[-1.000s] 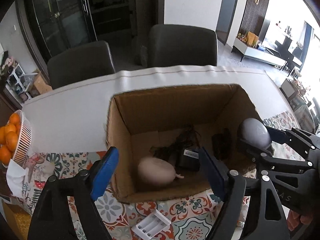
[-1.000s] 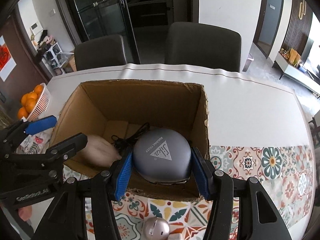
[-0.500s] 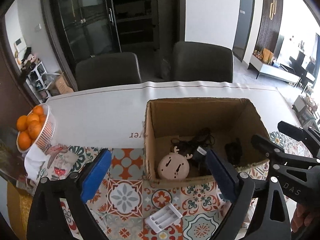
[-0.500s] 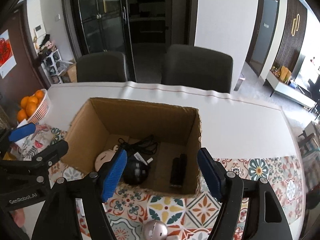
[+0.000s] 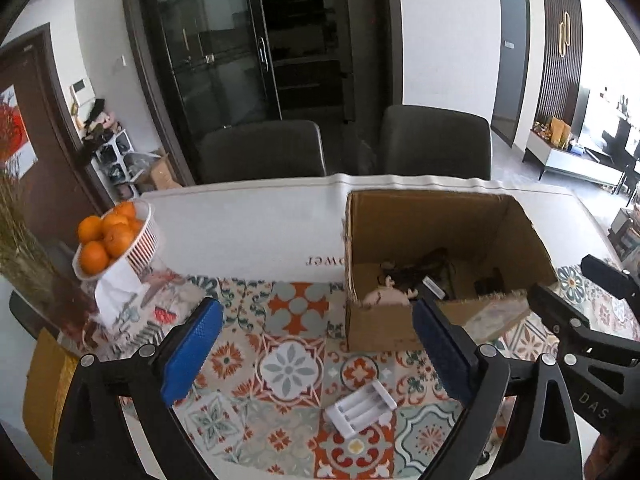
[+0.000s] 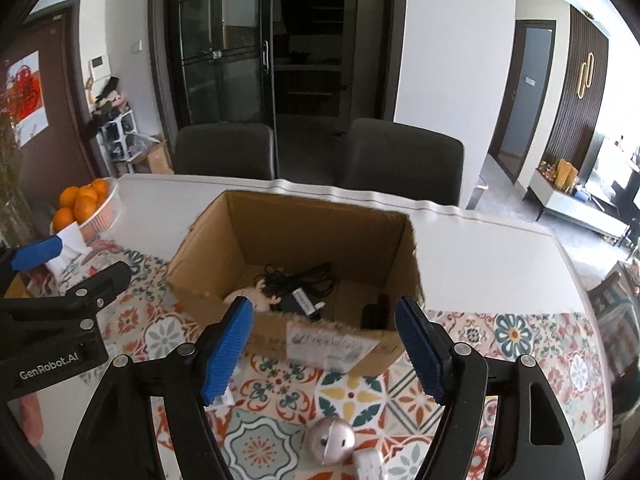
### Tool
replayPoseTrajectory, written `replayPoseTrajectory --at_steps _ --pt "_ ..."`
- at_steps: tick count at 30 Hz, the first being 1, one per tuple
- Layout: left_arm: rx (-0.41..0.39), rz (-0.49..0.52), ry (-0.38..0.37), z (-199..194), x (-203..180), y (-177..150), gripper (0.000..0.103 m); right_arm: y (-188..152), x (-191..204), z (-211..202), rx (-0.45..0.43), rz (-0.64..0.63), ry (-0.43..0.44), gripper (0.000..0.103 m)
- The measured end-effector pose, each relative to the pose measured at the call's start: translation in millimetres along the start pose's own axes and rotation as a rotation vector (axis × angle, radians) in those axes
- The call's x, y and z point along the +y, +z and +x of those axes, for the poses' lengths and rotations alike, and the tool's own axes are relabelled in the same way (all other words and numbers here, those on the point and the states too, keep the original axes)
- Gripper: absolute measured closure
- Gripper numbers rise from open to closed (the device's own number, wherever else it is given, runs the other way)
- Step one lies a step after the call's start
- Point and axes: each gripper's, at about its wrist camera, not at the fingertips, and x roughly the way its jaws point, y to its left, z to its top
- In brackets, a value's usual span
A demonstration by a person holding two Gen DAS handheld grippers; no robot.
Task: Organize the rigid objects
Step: 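Withdraw both tools from the box toward the remaining items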
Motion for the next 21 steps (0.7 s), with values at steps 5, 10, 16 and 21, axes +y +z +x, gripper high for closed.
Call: replayPoseTrajectory --at_steps 5,10,16,21 --pt "0.037 -0.031 -0.020 2 0 -25 0.006 -20 2 -1 0.001 -0.012 0.018 0.029" --pt "0.078 -0.068 -0.043 10 -2 -50 0.006 -41 5 2 0.010 -0.032 0.022 0.030" --pt "0.109 -0.097 -0.069 19 -7 -73 0.006 -59 6 4 0.012 -0.045 0.025 0.029" --pt "0.115 -0.112 -0.085 29 -11 -86 0.006 -73 6 7 0.009 -0.056 0.016 0.029"
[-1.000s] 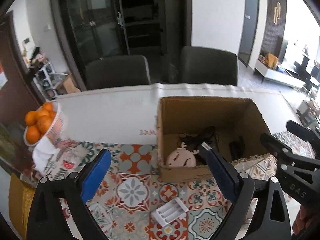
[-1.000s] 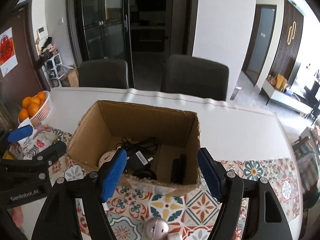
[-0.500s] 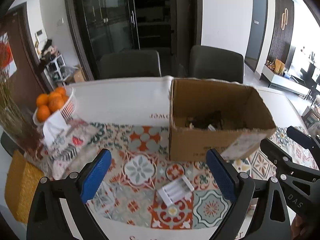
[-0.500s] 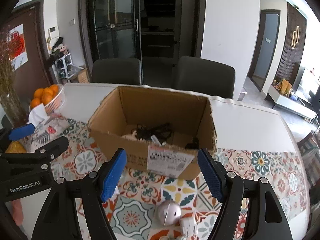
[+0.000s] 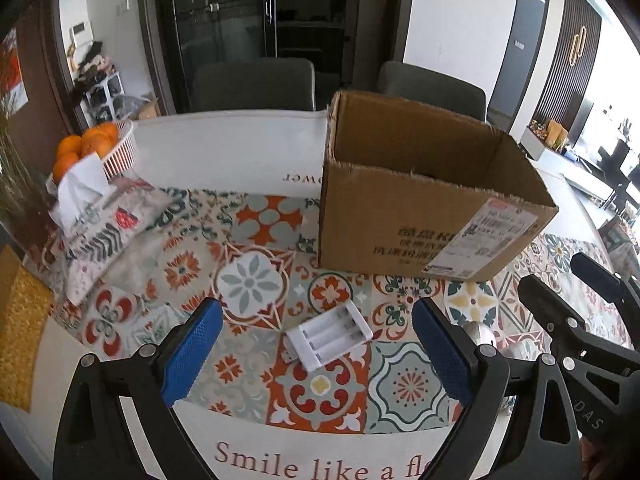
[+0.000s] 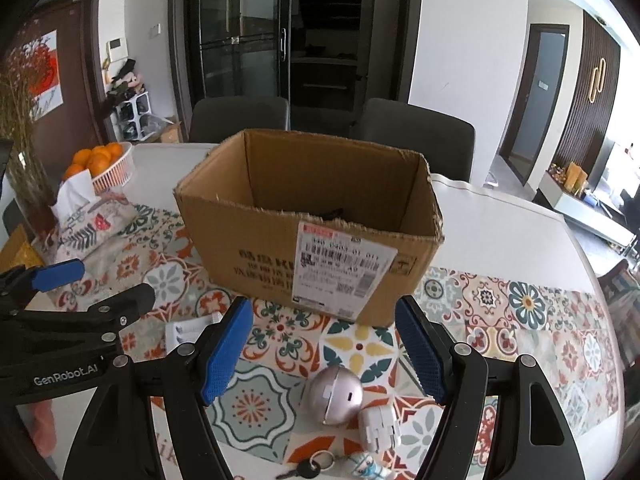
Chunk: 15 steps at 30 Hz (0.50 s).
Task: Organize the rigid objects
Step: 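Withdraw both tools from the box toward the remaining items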
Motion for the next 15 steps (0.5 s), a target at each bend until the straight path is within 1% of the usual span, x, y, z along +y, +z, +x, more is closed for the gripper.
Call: replayPoseTrajectory --at_steps 6,11,15 --pt "0.025 -0.014 0.001 22 -1 -11 0.006 -15 0 11 -0.001 -0.008 -0.032 0.030" --pt "0.058 -0.017 0.017 46 -3 -18 0.006 -22 2 27 0.034 -0.032 -0.047 0.030" --pt "0.091 -0.025 0.015 65 -4 -21 0.006 -27 1 42 0.069 -0.040 -0.048 0.029"
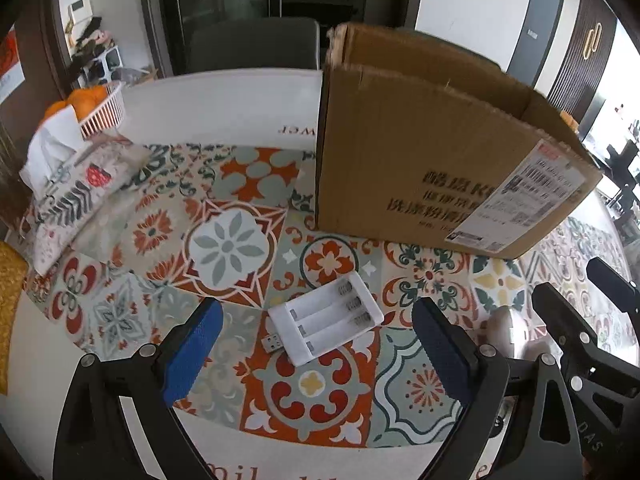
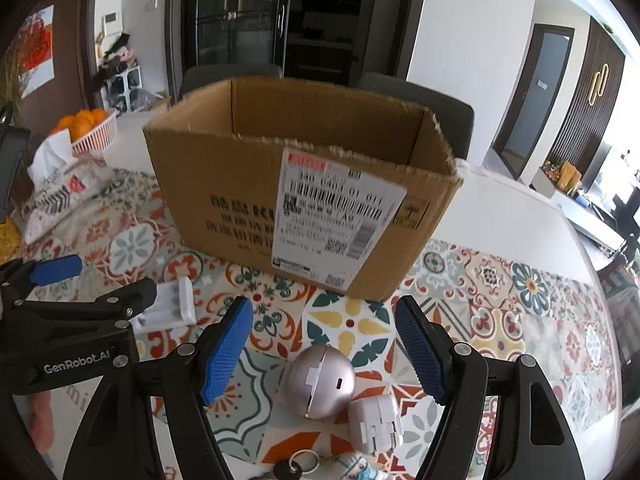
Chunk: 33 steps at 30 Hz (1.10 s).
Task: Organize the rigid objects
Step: 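Withdraw both tools from the box toward the remaining items, then grasp the white battery charger with the left tool while the right tool approaches the silver sphere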
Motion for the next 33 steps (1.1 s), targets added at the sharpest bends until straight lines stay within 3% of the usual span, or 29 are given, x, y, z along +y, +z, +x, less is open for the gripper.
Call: replayPoseTrajectory --at_steps 16,21,33 --pt "0.096 -0.019 0.036 62 -1 -5 0.007 -10 4 43 0.107 -0.023 -0.022 0.030" --pt "0.128 -0.021 0.039 75 -2 -6 0.011 -13 6 52 0.126 -0.018 -0.025 0.029" --pt "0.086 0.008 0.014 68 -5 -12 0.014 -17 6 48 0.123 -0.006 -0.015 0.029"
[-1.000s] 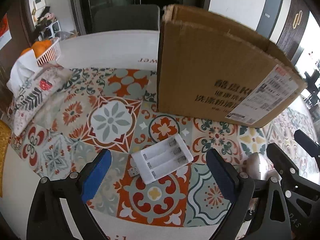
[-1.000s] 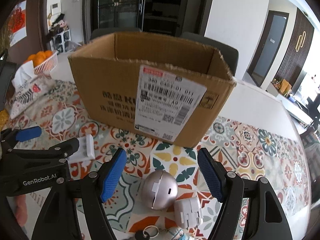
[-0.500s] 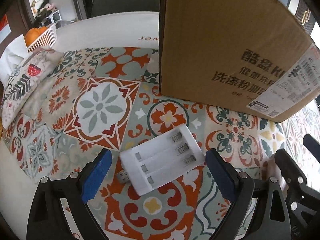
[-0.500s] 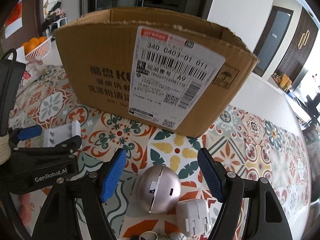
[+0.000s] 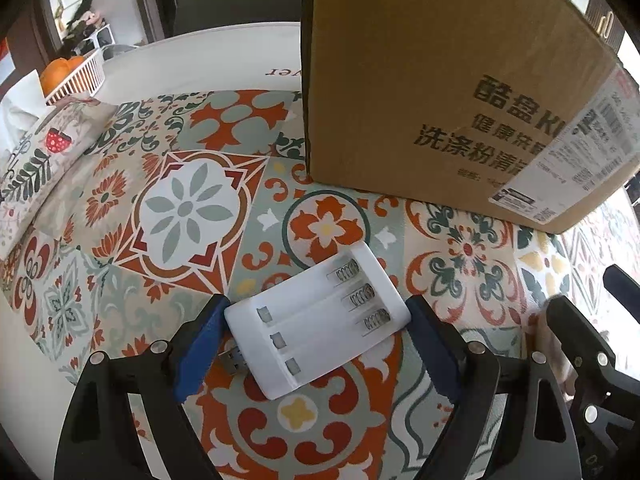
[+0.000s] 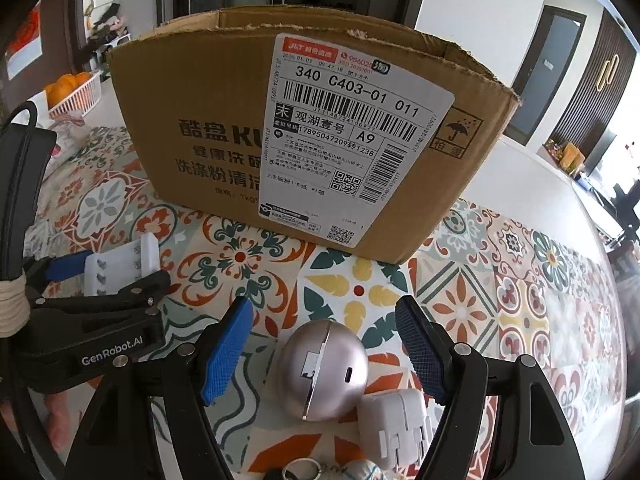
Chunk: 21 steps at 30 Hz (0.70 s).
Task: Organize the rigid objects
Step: 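Grasp the white battery charger with the left tool while the right tool approaches the silver sphere, then grasp the silver sphere with the right tool while the left tool holds the charger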
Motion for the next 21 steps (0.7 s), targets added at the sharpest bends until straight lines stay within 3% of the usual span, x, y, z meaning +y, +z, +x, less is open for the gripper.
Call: replayPoseTrajectory --at_steps 13,21 --pt "-0.144 0.141 0.036 -66 -21 -21 0.014 -28 -18 -40 -0.050 0.047 0.092 0.030" --pt "-0.162 0.144 0.037 -68 -20 -34 0.014 -40 -13 -34 -0.054 0.000 0.094 0.030"
